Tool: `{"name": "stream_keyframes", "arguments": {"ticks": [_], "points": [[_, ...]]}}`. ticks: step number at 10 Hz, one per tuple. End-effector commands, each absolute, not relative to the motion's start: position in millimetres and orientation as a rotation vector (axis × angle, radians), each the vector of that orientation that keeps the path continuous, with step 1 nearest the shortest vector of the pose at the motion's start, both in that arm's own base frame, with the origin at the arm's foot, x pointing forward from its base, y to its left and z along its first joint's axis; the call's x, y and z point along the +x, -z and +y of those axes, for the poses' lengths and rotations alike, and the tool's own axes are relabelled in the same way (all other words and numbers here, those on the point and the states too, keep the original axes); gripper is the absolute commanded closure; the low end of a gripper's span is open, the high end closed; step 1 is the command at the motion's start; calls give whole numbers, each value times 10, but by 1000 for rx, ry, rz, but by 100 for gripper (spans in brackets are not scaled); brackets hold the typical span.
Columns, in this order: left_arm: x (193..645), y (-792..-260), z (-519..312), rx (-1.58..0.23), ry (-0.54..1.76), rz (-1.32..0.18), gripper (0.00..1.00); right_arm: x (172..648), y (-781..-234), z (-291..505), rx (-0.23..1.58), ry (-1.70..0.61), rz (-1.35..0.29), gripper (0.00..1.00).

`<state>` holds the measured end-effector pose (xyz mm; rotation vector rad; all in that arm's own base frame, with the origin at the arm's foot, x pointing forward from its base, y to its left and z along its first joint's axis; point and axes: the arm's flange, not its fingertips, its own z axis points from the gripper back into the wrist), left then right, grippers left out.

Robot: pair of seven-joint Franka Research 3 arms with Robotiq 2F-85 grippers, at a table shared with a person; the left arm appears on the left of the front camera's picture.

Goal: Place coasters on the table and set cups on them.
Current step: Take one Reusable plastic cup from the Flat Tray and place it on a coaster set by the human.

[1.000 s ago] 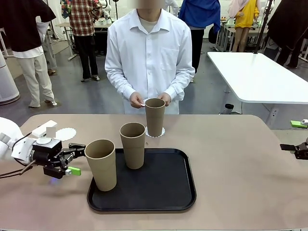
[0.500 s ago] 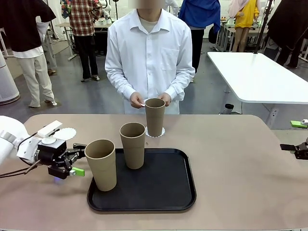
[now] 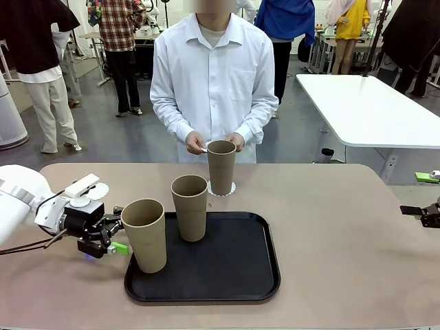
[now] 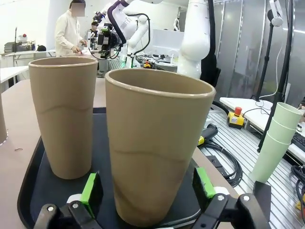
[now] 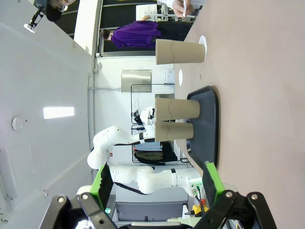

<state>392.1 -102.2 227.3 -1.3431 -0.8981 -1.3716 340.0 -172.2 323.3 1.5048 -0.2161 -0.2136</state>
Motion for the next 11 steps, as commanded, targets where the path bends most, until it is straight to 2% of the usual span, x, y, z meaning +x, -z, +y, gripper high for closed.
{"name": "stream_keyframes", "arguments": {"ticks": [1,8,11], "points": [[3972,-2261,-1134,-1329,1356,-896,0,3404,-3246,-1727,1505,218,-214,0],[3942,-2229,-1412,-1353,1393,-847,0,3404,-3246,-1727,1505,218,-214,0],[3878,-2213,-1534,-1350,1482,-840,0,3404,-3246,-1727,1505,218,-214,0]]}}
